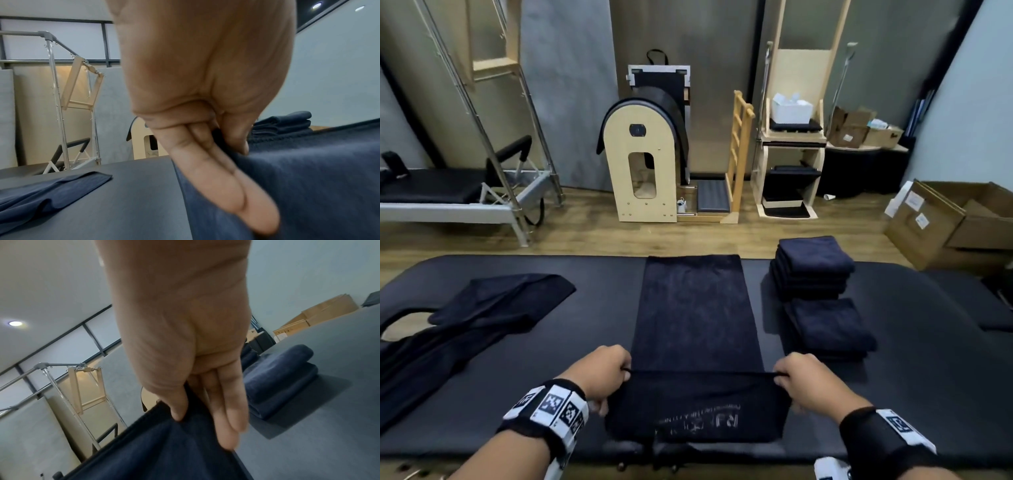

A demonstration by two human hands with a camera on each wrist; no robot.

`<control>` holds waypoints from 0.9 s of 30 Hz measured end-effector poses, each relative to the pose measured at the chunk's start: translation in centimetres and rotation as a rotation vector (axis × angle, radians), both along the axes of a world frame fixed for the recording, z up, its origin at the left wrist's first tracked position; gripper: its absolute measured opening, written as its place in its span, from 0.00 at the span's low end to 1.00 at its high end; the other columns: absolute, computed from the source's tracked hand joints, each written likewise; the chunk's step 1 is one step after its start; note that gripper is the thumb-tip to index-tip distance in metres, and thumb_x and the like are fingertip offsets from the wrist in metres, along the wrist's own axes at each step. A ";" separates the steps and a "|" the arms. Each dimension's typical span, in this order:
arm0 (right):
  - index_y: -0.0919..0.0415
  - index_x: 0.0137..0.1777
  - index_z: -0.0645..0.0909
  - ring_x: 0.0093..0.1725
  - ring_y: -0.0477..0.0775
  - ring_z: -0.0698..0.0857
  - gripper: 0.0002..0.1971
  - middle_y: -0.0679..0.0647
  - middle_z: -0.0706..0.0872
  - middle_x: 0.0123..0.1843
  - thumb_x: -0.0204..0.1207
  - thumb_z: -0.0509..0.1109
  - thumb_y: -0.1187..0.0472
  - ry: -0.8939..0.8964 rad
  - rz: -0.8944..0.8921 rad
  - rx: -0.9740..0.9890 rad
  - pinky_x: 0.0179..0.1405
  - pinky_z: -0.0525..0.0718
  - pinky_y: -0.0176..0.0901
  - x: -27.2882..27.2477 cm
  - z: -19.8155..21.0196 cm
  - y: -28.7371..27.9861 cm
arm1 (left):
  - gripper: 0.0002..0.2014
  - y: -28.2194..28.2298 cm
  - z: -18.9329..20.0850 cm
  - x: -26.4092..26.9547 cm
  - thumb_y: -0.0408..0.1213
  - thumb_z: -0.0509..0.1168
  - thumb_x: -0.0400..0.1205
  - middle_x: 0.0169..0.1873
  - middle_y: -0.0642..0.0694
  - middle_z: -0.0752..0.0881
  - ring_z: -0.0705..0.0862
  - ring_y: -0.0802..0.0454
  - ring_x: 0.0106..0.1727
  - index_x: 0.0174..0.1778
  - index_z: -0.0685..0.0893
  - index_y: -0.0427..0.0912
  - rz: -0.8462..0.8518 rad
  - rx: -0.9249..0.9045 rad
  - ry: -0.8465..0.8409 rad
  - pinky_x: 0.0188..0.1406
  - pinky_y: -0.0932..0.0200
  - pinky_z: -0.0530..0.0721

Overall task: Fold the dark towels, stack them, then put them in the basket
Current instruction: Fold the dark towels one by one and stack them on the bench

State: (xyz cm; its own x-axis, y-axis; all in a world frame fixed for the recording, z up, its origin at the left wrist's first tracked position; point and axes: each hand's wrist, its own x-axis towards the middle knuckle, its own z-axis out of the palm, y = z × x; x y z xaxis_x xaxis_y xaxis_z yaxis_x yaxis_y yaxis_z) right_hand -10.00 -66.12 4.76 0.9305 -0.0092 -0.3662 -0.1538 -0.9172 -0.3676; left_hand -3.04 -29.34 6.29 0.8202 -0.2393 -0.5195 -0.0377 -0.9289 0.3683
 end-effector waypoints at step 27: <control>0.54 0.48 0.90 0.42 0.59 0.92 0.04 0.52 0.93 0.42 0.78 0.74 0.63 -0.268 -0.302 -0.001 0.52 0.90 0.55 30.7 -0.7 -1.4 | 0.10 -1.1 -3.6 31.8 0.37 0.65 0.85 0.25 0.50 0.86 0.85 0.50 0.34 0.37 0.85 0.46 -0.023 -0.142 -0.222 0.44 0.46 0.89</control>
